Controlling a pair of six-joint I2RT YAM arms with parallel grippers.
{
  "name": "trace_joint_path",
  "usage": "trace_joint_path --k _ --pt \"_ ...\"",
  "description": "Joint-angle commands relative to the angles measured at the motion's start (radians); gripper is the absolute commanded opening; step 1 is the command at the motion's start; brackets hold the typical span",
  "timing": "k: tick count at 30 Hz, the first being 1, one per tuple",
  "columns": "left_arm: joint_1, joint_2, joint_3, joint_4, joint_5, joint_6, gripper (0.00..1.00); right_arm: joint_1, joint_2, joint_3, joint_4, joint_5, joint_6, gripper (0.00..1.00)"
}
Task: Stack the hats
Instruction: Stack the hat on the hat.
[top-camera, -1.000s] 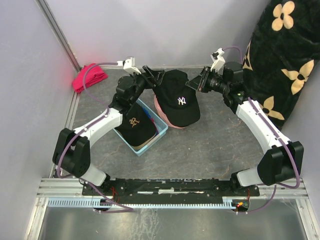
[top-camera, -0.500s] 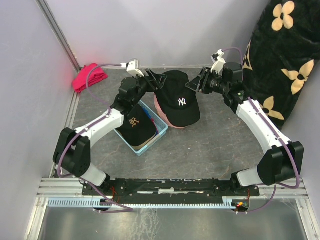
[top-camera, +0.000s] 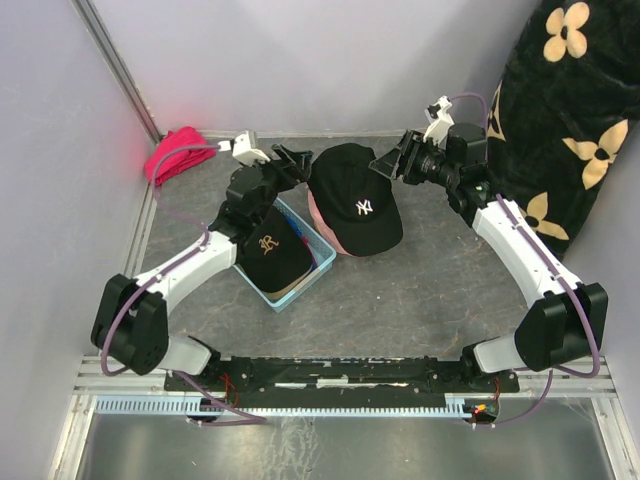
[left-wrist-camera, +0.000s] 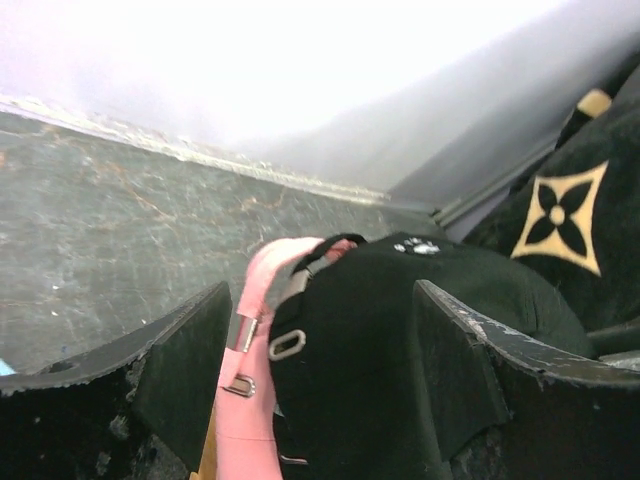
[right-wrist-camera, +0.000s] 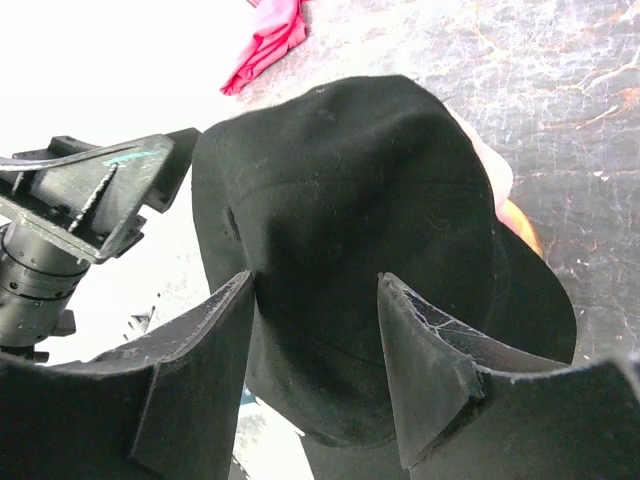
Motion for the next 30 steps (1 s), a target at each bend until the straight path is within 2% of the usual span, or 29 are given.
trace_joint_path --k 1,9,14,17,24,30 --pt "0.026 -0.081 -0.031 0.025 -0.083 -0.058 0.81 -0.005 -0.039 0.016 0.088 0.03 0.029 0.61" --pt "0.031 -0.167 -0.126 0.03 -0.06 -0.154 0.81 -0.038 -0.109 -0.077 0.167 0.115 0.086 0.64" --pt "0.041 -0.199 -0.203 0.094 0.038 -0.255 0.8 -0.102 -0.09 -0.151 0.287 0.08 0.207 0.64" --pt "0.042 -0.205 -0.247 0.149 0.089 -0.309 0.78 -0.142 -0.032 -0.2 0.425 0.02 0.319 0.63" --pt "0.059 -0.153 -0.295 0.256 0.211 -0.42 0.77 -0.182 0.182 -0.256 0.867 -0.15 0.641 0.63" --pt "0.078 -0.102 -0.333 0.364 0.284 -0.509 0.75 -0.195 0.3 -0.275 1.114 -0.187 0.791 0.62"
